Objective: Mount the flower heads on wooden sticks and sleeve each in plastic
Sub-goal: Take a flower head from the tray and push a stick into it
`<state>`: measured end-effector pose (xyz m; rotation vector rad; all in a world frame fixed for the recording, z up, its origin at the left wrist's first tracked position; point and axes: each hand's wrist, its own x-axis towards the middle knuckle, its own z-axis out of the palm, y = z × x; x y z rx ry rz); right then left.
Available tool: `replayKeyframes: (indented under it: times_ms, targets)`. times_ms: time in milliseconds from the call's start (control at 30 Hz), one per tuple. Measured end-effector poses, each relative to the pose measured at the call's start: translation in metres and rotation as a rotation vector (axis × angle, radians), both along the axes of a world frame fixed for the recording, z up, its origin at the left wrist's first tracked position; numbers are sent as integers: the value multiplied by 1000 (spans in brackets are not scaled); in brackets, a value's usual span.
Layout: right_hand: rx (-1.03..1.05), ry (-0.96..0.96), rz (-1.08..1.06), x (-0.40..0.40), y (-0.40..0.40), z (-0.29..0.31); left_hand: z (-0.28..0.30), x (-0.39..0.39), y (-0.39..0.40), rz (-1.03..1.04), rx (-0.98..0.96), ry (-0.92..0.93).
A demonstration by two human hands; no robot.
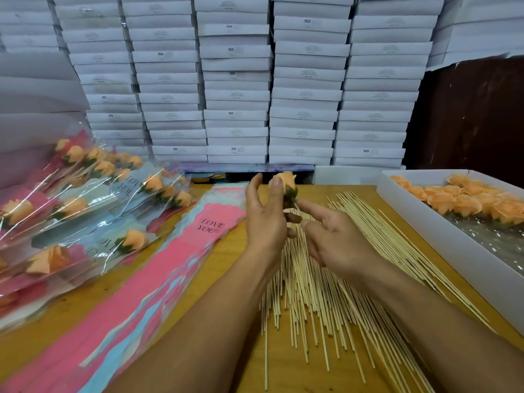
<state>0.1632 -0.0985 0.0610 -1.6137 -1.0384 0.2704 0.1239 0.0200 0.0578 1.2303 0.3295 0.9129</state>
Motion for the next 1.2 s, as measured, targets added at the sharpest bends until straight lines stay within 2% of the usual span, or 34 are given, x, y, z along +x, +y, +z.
replayKeyframes:
  times_ms: [67, 133, 200, 333, 400, 500, 700, 833, 1000, 1100, 1200]
  targets:
    - [5, 41, -60, 8, -2, 0, 3, -2, 1, 27, 33, 152]
    - [-11, 73, -124, 15, -1, -2, 7, -1, 6, 45, 151, 363]
    - [-27, 96, -158, 21, 0, -4, 13, 2, 19, 58, 375, 579]
    - [-20, 157, -195, 28, -2, -4, 30, -13, 70, 237, 870, 928]
    - [-20, 174, -200, 30, -3, -4, 24, -32, 97, 240, 1072, 1172]
    - [-32, 173, -199, 30, -2, -4, -1, -52, 122, 145, 1194, 1436]
    - [-59, 174, -204, 31, -1, -5, -15, -51, 130, 247, 1268, 1316]
    - [-71, 160, -202, 33, -1, -7, -6, -46, 137, 216, 1292, 1349]
    - [-85, 163, -198, 35, 1, -10, 5, -45, 139, 104, 1220, 1331]
    - [-91, 154, -202, 35, 1, -10, 5, -40, 133, 134, 1251, 1380]
    - [-99, 145, -204, 35, 0, -9, 7, -38, 131, 216, 1188, 1398]
